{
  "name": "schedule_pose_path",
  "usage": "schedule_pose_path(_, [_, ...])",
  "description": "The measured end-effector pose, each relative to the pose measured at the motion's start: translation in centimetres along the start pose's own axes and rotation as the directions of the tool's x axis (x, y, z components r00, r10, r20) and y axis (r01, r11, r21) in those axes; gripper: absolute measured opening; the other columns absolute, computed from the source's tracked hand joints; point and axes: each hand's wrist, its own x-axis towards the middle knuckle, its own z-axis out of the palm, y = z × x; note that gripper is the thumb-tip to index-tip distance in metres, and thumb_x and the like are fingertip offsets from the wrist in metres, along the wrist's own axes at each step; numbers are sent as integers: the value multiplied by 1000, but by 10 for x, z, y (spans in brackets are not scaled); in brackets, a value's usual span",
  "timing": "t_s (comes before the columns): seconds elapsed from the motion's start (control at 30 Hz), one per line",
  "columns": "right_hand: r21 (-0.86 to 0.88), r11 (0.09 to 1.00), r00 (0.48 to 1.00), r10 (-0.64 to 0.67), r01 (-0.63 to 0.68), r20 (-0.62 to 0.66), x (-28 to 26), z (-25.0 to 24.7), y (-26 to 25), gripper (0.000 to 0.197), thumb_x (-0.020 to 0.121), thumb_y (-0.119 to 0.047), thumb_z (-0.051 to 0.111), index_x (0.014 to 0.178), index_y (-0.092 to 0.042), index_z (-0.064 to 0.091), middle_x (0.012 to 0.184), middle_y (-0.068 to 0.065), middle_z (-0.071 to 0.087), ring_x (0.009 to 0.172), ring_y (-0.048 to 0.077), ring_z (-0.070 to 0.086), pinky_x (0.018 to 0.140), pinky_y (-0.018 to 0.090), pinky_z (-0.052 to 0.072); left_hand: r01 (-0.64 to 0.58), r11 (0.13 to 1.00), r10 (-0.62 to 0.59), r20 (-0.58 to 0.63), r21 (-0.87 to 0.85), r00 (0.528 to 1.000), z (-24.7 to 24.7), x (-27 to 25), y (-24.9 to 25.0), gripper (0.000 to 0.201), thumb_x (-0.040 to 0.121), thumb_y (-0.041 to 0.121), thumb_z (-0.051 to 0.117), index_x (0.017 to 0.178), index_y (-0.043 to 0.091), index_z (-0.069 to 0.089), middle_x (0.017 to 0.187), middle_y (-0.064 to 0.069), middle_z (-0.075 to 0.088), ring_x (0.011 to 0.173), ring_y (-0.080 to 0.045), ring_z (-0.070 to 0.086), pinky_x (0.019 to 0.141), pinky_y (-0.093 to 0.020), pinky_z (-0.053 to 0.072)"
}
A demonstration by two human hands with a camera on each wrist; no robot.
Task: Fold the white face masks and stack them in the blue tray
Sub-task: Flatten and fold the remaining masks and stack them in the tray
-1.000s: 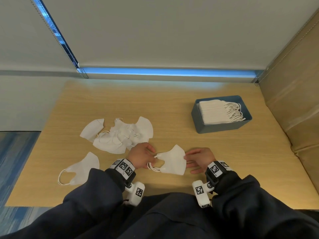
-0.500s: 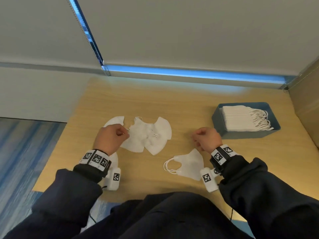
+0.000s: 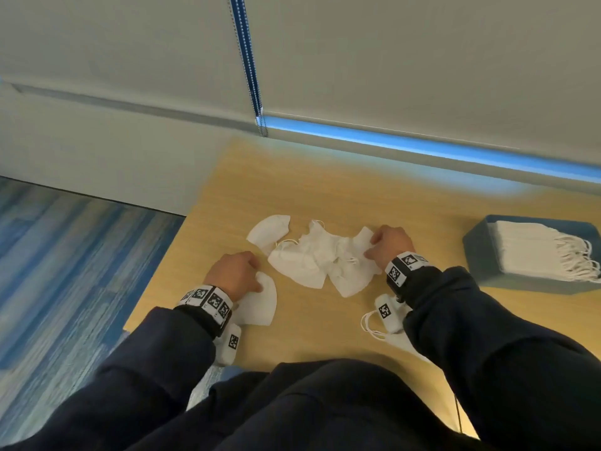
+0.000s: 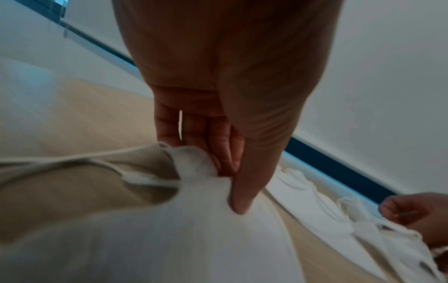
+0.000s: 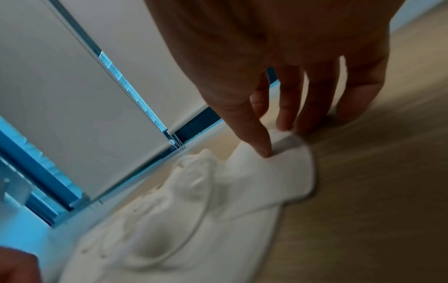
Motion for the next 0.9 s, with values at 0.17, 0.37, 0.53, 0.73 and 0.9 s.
schedule_pose_path(0.17, [134,988,996,82,-78,-28,-8,-16,15,50,81,-9,77,121,-19,50,108,8,62,94,32,65,76,37,56,-104,981,102,-19,-165,995,-9,9,4,17,73,19,85,78,32,75,90,10,74,90,-15,69,84,-30,55])
schedule_pose_path(0.37, [55,993,994,103,-101,-25,-21,-24,32,12,83,-11,72,88,-22,70,104,6,73,86,23,62,71,29,49,-267,792,240,-122,-550,963,-38,1,32,21,78,9,84,89,22,72,73,4,73,69,-11,65,67,-30,49])
schedule_pose_path(0.53, [552,834,975,118,6,-189,-43,-39,30,46,81,-8,78,118,-23,57,95,6,67,88,26,65,69,35,54,-326,713,274,-181,-621,944,-56,-3,54,66,74,11,87,127,41,63,80,-16,68,76,-15,67,75,-29,56])
schedule_pose_path(0.73, [822,563,994,5,88,-110,-89,-72,2,15,84,-2,77,96,-10,75,91,10,76,93,33,73,86,47,60,-416,578,383,-216,-702,898,-70,-26,85,17,80,11,85,94,18,80,90,-3,80,87,-22,76,87,-51,60])
schedule_pose_path(0.9, [930,362,992,-126,65,-20,-130,-71,-33,7,93,-2,66,95,-7,71,91,14,74,82,30,70,75,46,61,-507,463,575,-189,-727,796,-69,-38,117,16,80,9,84,95,8,81,107,-3,76,100,-21,72,93,-44,58])
